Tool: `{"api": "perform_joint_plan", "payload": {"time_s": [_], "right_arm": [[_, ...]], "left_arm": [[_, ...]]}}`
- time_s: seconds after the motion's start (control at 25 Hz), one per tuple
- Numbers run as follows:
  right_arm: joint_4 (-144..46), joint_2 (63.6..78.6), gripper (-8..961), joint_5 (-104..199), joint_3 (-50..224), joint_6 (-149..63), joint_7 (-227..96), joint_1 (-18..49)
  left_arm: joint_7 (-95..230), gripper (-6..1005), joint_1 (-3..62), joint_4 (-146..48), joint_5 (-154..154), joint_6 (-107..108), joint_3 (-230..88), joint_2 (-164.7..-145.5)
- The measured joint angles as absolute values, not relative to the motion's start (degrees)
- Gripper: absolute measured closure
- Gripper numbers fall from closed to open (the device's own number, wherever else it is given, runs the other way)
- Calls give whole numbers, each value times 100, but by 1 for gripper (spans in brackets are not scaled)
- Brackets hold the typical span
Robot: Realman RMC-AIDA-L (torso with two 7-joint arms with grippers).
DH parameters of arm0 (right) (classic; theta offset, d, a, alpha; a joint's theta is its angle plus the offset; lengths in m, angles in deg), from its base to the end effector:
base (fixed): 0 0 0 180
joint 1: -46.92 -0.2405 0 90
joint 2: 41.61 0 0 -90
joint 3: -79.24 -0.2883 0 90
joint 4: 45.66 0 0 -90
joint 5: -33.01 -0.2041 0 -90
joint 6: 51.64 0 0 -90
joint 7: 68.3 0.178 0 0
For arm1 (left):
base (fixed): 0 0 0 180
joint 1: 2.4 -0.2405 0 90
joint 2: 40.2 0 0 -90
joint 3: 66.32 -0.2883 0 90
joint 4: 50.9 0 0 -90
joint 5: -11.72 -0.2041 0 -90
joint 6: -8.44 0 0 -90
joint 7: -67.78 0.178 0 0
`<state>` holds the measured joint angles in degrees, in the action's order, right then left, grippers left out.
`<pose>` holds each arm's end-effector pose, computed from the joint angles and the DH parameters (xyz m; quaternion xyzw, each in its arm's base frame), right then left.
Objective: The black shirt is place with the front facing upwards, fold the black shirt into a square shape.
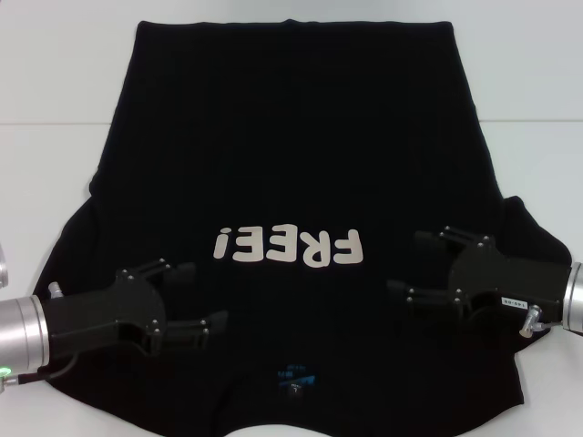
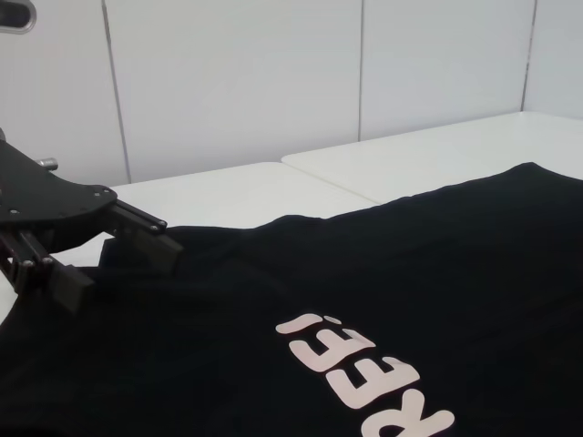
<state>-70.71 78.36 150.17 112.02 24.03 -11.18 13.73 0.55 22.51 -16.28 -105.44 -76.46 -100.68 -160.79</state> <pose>0.2927 0.3674 -0.0799 -0.9442 0.1455 0.1979 0.2194 -0.3147 0.3260 -0.0569 -0.9329 -0.2105 -0.2187 0.1937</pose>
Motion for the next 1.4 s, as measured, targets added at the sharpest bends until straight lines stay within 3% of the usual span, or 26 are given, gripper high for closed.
{"api": "perform_joint_plan", "payload": {"time_s": [0.68, 0.8, 1.08, 1.4], "right_arm": [[-7071, 7836, 38, 15018, 11202, 2388, -1115, 1370], [-7071, 7836, 37, 15016, 11202, 2385, -1104, 1380], [-7067, 7828, 37, 15025, 11202, 2407, -1054, 1384], [-7062, 7830, 38, 15037, 11203, 2433, -968, 1357]], "left_arm": [[-791, 67, 2292, -1603, -10534, -7717, -10045, -16015], [-2146, 67, 2439, -1634, -10521, -8033, -9894, -15802], [-5475, 68, 2799, -1698, -10727, -8360, -9527, -15012], [-6763, 69, 2898, -1559, -11777, -7964, -9249, -14603]]}}
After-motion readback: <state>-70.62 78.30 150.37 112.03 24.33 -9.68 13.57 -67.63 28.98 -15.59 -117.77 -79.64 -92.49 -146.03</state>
